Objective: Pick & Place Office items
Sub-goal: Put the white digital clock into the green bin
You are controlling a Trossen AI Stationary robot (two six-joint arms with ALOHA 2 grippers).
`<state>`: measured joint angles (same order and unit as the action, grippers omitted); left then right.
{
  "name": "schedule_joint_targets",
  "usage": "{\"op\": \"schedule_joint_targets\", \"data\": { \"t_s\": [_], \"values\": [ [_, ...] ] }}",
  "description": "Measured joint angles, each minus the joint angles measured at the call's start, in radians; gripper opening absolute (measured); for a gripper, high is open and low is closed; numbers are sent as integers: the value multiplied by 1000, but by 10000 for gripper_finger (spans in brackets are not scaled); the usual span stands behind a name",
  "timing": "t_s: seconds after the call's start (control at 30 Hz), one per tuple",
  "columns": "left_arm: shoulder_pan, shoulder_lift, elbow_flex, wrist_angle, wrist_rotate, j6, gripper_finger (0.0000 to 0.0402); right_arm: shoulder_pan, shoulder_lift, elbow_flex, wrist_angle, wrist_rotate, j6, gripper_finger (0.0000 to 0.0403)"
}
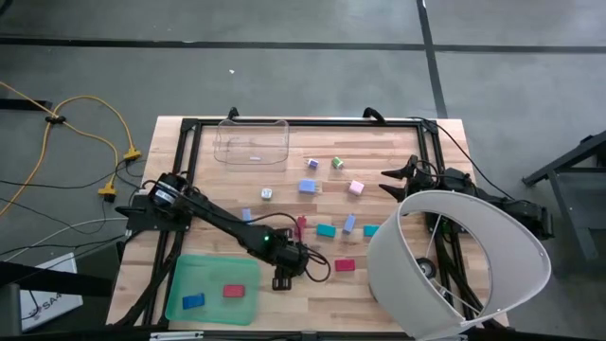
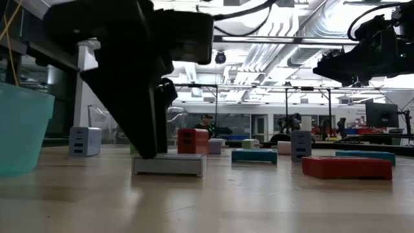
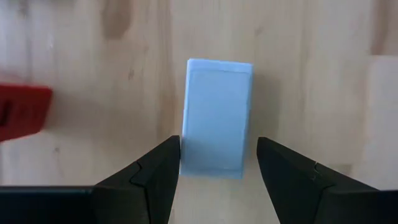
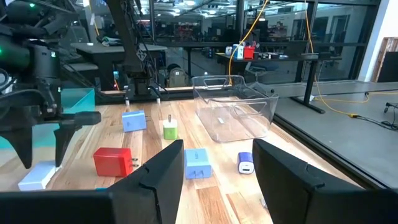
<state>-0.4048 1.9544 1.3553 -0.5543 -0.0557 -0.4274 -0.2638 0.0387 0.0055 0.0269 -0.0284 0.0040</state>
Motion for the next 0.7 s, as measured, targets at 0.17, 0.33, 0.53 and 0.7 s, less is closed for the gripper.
{"op": "schedule_joint_targets", "data": {
  "t_s": [0.17, 0.33, 0.53, 0.7],
  "values": [
    [0, 18, 0, 12, 20, 0, 207, 0, 0, 0, 0, 0, 0, 178],
    [1, 22, 1, 12, 22, 0, 207, 0, 0, 0, 2, 0, 0, 178],
    [1, 23, 0, 12, 20, 0, 207, 0, 0, 0, 3, 0, 0, 178],
    [1, 23, 0, 11, 15, 0, 207, 0, 0, 0, 3, 0, 0, 178]
  ]
}}
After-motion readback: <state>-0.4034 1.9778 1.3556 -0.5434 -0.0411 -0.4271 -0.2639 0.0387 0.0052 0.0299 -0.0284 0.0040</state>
